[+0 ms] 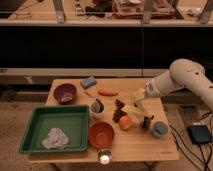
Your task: Place banana in plastic cup
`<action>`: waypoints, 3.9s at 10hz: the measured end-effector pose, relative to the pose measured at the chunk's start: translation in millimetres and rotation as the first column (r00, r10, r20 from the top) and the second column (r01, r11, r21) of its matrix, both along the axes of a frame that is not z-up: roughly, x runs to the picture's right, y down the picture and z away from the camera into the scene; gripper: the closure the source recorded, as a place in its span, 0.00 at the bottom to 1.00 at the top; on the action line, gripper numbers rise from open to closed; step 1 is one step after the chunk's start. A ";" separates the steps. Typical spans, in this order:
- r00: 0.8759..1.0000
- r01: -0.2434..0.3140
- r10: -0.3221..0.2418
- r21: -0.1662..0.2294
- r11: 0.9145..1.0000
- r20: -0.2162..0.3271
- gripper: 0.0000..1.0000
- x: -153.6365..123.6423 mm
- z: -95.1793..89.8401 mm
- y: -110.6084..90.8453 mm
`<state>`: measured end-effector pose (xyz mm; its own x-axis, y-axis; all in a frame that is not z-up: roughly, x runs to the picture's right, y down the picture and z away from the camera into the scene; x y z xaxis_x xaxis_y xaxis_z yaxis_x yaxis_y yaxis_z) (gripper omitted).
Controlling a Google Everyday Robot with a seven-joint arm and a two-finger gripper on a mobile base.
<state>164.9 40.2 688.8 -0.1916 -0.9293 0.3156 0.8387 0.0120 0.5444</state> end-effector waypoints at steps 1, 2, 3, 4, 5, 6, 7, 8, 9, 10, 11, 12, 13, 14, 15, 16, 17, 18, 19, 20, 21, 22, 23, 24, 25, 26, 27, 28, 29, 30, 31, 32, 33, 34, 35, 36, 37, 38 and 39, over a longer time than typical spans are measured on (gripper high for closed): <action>1.000 0.001 -0.001 0.000 1.000 -0.002 1.00 0.6 0.5 0.2; 1.000 -0.005 0.005 0.002 1.000 -0.016 1.00 3.2 0.9 -0.6; 0.999 -0.020 0.020 0.003 1.000 -0.039 1.00 9.5 1.1 -1.9; 0.998 -0.035 0.035 0.002 0.999 -0.061 1.00 18.9 1.8 -2.2; 0.993 -0.063 0.063 0.000 0.998 -0.101 1.00 43.0 2.7 -2.6; 0.989 -0.081 0.080 -0.006 0.997 -0.126 1.00 60.1 3.9 -0.7; 0.983 -0.100 0.097 -0.012 0.995 -0.153 1.00 77.5 5.1 1.0; 0.976 -0.120 0.114 -0.022 0.992 -0.187 1.00 95.7 7.7 2.6; 0.962 -0.147 0.131 -0.048 0.988 -0.240 1.00 115.7 12.9 6.3; 0.953 -0.167 0.142 -0.072 0.983 -0.268 1.00 124.4 19.5 11.5; 0.947 -0.184 0.149 -0.098 0.978 -0.285 1.00 131.7 27.2 18.1; 0.940 -0.196 0.148 -0.129 0.972 -0.308 1.00 141.4 36.7 30.0; 0.939 -0.189 0.138 -0.138 0.972 -0.314 1.00 143.7 39.7 35.2; 0.942 -0.173 0.120 -0.147 0.974 -0.314 1.00 142.3 39.1 40.2; 0.947 -0.153 0.101 -0.152 0.976 -0.305 1.00 136.2 31.9 42.4; 0.949 -0.151 0.098 -0.155 0.976 -0.301 1.00 137.7 23.5 43.3; 0.952 -0.146 0.097 -0.153 0.977 -0.290 1.00 138.7 8.2 40.7; 0.953 -0.136 0.089 -0.149 0.979 -0.289 1.00 139.7 -3.9 40.3; 0.953 -0.136 0.089 -0.148 0.980 -0.289 1.00 143.3 -15.1 40.7; 0.952 -0.145 0.096 -0.152 0.978 -0.290 1.00 147.9 -16.2 41.3; 0.950 -0.158 0.104 -0.168 0.973 -0.293 1.00 155.5 -14.8 44.5; 0.951 -0.162 0.098 -0.199 0.967 -0.295 1.00 160.2 -12.0 49.9; 0.953 -0.151 0.081 -0.226 0.962 -0.294 1.00 159.6 -8.9 54.1; 0.954 -0.142 0.065 -0.247 0.959 -0.294 1.00 158.5 -6.1 57.8; 0.955 -0.131 0.047 -0.275 0.953 -0.293 1.00 156.1 -2.4 61.6; 0.955 -0.127 0.039 -0.290 0.949 -0.293 1.00 156.1 -1.6 64.0; 0.956 -0.126 0.033 -0.304 0.944 -0.292 1.00 156.7 -0.9 67.0; 0.956 -0.121 0.025 -0.316 0.941 -0.293 1.00 156.0 0.4 69.2; 0.955 -0.112 0.008 -0.337 0.935 -0.295 1.00 154.3 4.2 72.6; 0.953 -0.104 -0.006 -0.347 0.932 -0.302 1.00 153.0 5.7 73.4; 0.951 -0.101 -0.014 -0.355 0.929 -0.309 1.00 153.6 6.5 74.7; 0.947 -0.101 -0.023 -0.365 0.926 -0.320 1.00 156.1 7.1 77.6; 0.944 -0.100 -0.031 -0.373 0.923 -0.329 1.00 156.7 9.1 79.0; 0.942 -0.099 -0.035 -0.378 0.920 -0.333 1.00 156.1 11.4 79.0; 0.939 -0.106 -0.035 -0.385 0.917 -0.342 1.00 159.4 12.5 80.7; 0.937 -0.113 -0.033 -0.390 0.914 -0.347 1.00 161.7 13.3 81.8; 0.936 -0.120 -0.030 -0.397 0.910 -0.352 1.00 164.2 13.4 82.8; 0.932 -0.117 -0.044 -0.414 0.903 -0.360 1.00 165.7 15.1 84.3; 0.926 -0.105 -0.067 -0.424 0.900 -0.371 1.00 163.2 17.0 83.7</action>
